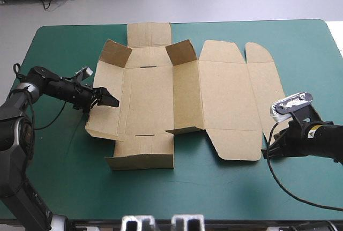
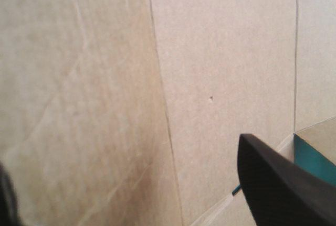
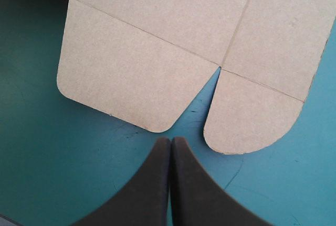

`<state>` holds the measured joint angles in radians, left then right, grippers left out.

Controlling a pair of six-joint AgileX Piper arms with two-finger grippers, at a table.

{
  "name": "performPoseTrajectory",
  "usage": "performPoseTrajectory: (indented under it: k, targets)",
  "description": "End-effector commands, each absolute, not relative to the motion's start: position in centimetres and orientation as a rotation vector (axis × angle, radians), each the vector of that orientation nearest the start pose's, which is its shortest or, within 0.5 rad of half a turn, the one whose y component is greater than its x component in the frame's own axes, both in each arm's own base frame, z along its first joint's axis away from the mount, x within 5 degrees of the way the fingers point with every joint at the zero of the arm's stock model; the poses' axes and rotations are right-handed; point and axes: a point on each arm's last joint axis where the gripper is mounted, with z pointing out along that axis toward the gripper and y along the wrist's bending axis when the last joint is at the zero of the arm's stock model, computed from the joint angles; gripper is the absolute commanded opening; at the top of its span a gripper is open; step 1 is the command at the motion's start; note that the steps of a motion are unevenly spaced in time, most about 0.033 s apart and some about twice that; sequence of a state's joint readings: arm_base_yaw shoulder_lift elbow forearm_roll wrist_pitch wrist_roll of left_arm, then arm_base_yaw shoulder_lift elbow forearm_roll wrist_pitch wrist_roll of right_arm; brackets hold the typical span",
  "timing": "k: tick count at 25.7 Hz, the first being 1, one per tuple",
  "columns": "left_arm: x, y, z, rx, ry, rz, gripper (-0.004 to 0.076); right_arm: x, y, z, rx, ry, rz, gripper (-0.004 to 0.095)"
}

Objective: Fold the box

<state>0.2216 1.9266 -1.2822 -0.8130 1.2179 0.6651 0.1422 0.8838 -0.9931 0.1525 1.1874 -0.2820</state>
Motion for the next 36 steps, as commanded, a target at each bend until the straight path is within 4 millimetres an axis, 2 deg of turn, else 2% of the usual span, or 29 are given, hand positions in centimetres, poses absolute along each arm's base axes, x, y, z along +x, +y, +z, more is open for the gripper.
performPoseTrajectory:
  k: [1, 2, 3, 5, 8, 10, 12, 13, 17, 21, 25, 29, 33, 36]
  targets:
    - [35.6, -0.4, 18.8, 0.164, 2.868, -1.203, 0.0451, 13.9, 3.3, 37.1, -0.511, 2.426, 0.152, -0.0024]
    - [35.7, -0.6, 18.6, 0.162, 2.869, -1.196, 0.0386, 13.9, 3.3, 37.1, -0.511, 2.426, 0.152, -0.0024]
    - [36.0, -1.0, 18.0, 0.148, 2.875, -1.176, 0.0217, 13.9, 3.3, 37.1, -0.511, 2.426, 0.152, -0.0024]
    - [36.2, -1.8, 17.8, 0.202, 2.857, -1.159, -0.0001, 13.9, 3.3, 37.1, -0.511, 2.426, 0.152, -0.0024]
    - [36.5, -2.6, 18.7, 0.327, 2.732, -1.268, -0.0008, 13.9, 3.4, 37.1, -0.511, 2.428, 0.155, -0.0024]
    - [36.6, -3.0, 20.0, 0.405, 2.611, -1.331, -0.0008, 13.8, 3.4, 37.0, -0.514, 2.437, 0.159, -0.0024]
    - [36.6, -3.4, 22.2, 0.464, 2.523, -1.304, -0.0008, 13.8, 3.4, 37.0, -0.514, 2.438, 0.164, -0.0024]
    - [36.4, -3.8, 23.8, 0.554, 2.509, -1.23, -0.001, 13.8, 3.4, 37.1, -0.513, 2.433, 0.163, -0.0024]
    - [35.7, -4.9, 28.0, 0.826, 2.489, -0.957, -0.001, 14.1, 3.4, 37.3, -0.5, 2.396, 0.158, -0.0024]
    - [34.5, -6.7, 33.7, 1.082, 2.355, -0.658, -0.001, 14.5, 3.4, 37.6, -0.482, 2.342, 0.149, -0.0024]
    - [33.4, -8.2, 39.7, 1.199, 2.184, -0.417, -0.001, 15.1, 3.4, 38.3, -0.45, 2.245, 0.135, -0.0024]
    - [31.6, -10.2, 45.4, 1.227, 1.99, -0.34, -0.001, 15.8, 3.5, 39.2, -0.41, 2.127, 0.129, -0.0024]
    - [30.0, -11.7, 48.9, 1.272, 1.851, -0.247, -0.001, 16.1, 3.7, 41.2, -0.404, 1.992, 0.138, -0.0024]
    - [29.3, -12.5, 49.9, 1.348, 1.807, -0.031, -0.001, 15.8, 3.6, 43.7, -0.414, 1.874, 0.117, -0.0024]
